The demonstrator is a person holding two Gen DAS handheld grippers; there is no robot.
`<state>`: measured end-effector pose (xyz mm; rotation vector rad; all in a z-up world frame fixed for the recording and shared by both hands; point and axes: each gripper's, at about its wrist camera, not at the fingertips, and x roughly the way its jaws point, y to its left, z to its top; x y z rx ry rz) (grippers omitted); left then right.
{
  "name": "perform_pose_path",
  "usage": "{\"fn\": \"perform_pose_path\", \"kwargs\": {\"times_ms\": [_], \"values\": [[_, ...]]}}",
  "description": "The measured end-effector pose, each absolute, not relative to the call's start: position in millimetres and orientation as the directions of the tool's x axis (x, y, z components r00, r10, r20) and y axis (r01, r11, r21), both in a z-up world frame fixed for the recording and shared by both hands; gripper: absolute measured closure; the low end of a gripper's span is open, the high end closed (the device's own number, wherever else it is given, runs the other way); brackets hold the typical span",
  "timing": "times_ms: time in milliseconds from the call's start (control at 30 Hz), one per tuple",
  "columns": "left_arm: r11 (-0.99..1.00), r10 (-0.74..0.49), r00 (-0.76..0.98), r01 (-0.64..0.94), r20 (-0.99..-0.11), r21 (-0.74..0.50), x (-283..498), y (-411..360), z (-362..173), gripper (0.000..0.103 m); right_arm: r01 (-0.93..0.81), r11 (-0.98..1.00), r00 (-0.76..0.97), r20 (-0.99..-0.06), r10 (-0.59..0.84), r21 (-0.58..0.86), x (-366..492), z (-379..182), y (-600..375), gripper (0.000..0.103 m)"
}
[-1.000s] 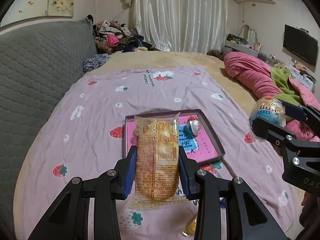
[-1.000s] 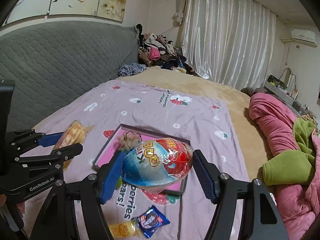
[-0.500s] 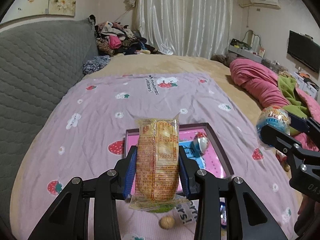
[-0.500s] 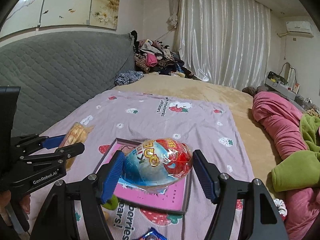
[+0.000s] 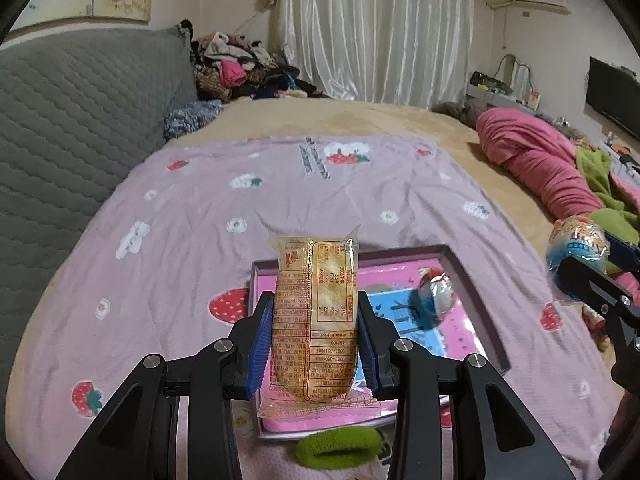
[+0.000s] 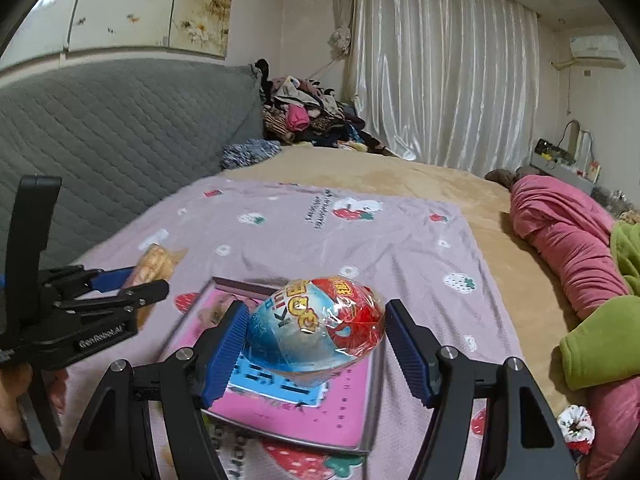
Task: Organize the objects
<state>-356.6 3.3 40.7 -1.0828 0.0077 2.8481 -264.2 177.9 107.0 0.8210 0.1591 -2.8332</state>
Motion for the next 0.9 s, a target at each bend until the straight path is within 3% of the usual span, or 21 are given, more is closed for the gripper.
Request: {"fn": "perform_pose_path", "kwargs": {"times_ms": [300, 900], "values": [[-0.996, 0.06, -0.731, -0.089, -0.68, 0.008, -371, 7, -12, 0.064, 0.198, -0.98, -0.812, -0.563, -0.155, -0.015, -285, 59, 183, 0.033], [-0.992, 0.11, -0.672, -0.116, -0.732, -0.043, -390, 0, -85, 0.064, 0.193, -0.981, -0.771, -0.621, -0.139, -0.021, -318, -7, 193, 0.033]]}}
